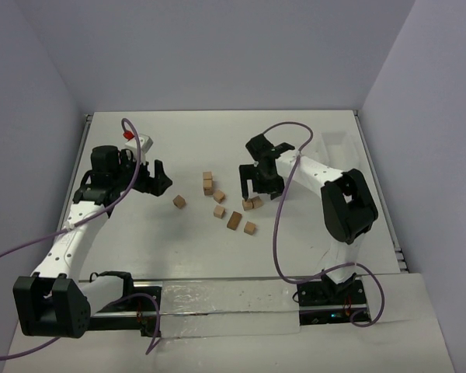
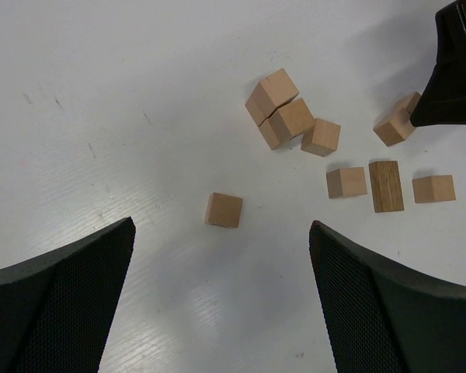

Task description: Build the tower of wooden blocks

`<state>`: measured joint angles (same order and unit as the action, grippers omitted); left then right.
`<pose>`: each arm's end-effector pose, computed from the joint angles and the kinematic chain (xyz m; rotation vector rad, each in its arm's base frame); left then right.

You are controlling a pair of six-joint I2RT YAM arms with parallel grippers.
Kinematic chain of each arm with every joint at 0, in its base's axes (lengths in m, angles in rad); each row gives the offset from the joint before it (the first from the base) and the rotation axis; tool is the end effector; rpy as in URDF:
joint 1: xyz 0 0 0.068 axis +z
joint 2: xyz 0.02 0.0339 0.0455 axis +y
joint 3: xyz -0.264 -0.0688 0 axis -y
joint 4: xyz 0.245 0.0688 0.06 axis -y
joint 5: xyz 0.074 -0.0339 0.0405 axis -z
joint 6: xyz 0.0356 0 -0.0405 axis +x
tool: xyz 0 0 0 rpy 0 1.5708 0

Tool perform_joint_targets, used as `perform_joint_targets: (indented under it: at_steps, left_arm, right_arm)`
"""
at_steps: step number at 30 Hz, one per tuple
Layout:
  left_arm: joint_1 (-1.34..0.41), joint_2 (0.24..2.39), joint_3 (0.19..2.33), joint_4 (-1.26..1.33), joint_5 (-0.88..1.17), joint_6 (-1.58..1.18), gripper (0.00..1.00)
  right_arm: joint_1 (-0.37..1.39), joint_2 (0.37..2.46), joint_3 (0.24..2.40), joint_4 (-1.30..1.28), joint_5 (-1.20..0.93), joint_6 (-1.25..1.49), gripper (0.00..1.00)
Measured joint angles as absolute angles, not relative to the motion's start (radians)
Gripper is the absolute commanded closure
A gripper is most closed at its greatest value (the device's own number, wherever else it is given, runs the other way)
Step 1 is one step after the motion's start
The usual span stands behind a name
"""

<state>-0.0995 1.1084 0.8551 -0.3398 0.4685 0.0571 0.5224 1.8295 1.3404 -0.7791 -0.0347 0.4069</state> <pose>0.2394 -0.0400 0.2873 0.4343 2.0936 -0.5300 0.3154 0.1830 0.2020 -0.1736 2.8715 0.2412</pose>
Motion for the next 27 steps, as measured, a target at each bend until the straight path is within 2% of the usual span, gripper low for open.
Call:
perform_joint_targets:
  at_steps: [27]
  left_arm:
    - [-0.085,1.108,0.854,-0.333,0.471,0.055,0.01]
  right_arm:
    - [0.583,1.892,1.37,-0.766,0.059,0.415,0.0]
